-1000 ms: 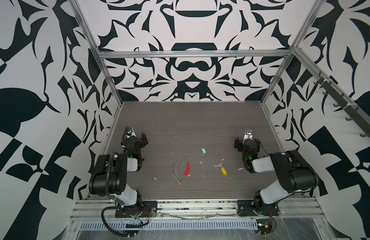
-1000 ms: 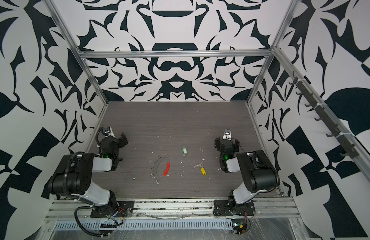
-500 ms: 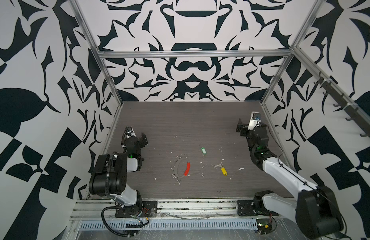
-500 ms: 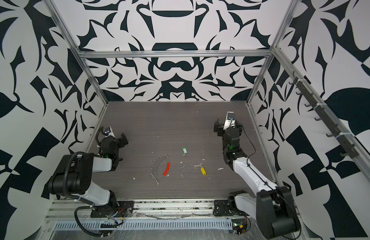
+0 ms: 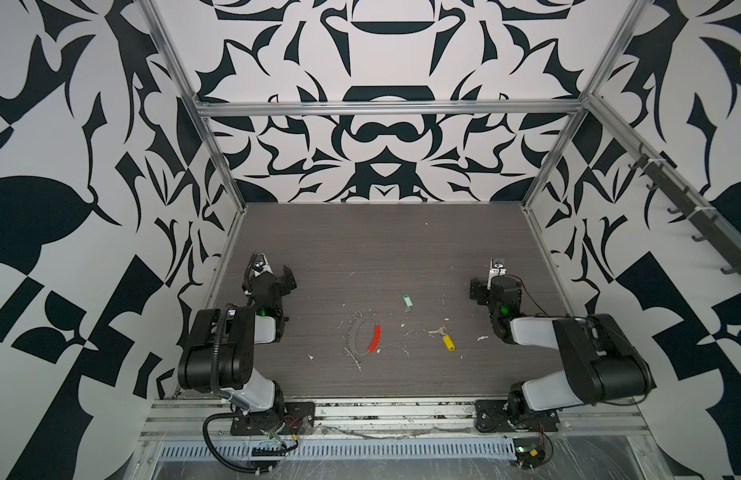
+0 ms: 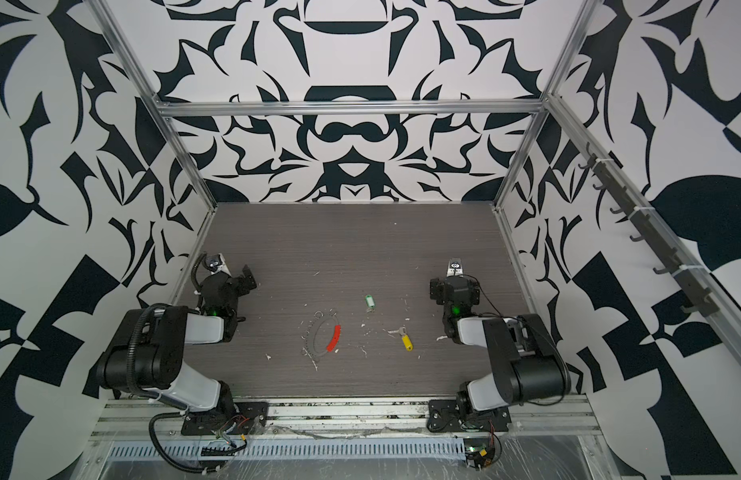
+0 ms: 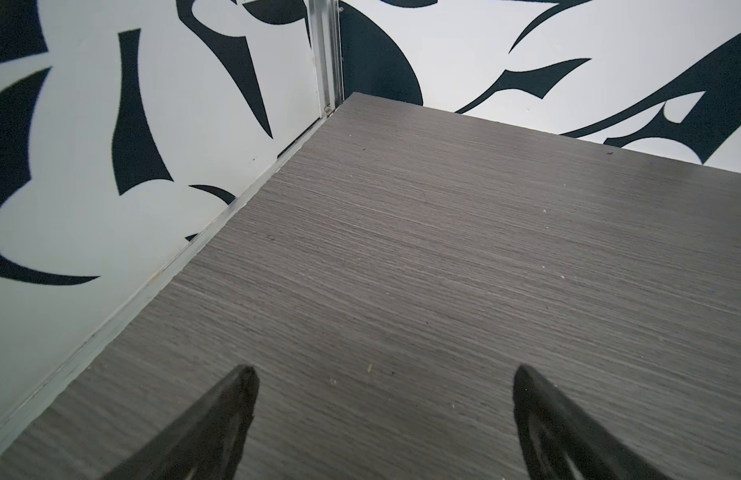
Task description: Remove the keys from the keyring
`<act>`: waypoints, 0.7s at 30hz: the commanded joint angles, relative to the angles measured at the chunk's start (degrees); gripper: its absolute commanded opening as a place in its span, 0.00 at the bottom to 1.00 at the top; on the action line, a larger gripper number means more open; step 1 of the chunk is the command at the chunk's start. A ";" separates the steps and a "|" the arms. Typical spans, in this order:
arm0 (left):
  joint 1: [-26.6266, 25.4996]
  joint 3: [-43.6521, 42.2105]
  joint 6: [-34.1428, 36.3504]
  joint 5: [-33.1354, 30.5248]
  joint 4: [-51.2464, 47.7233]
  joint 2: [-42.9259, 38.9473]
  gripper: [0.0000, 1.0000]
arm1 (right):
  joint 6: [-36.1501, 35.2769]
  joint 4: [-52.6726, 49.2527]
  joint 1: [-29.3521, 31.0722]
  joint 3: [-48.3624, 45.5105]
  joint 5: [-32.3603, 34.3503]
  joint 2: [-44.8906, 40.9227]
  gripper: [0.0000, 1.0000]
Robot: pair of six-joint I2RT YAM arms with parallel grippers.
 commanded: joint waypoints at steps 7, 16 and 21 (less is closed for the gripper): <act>0.07 -0.30 0.10 0.05 1.60 0.11 0.99 | -0.24 9.01 -0.12 0.23 -2.74 1.44 1.00; 0.05 -0.27 0.13 0.11 1.52 0.11 0.99 | -0.15 9.07 -0.16 0.27 -2.75 1.55 1.00; 0.08 -0.30 0.17 0.11 1.52 0.12 0.99 | -0.13 8.69 -0.17 0.86 -2.88 2.14 1.00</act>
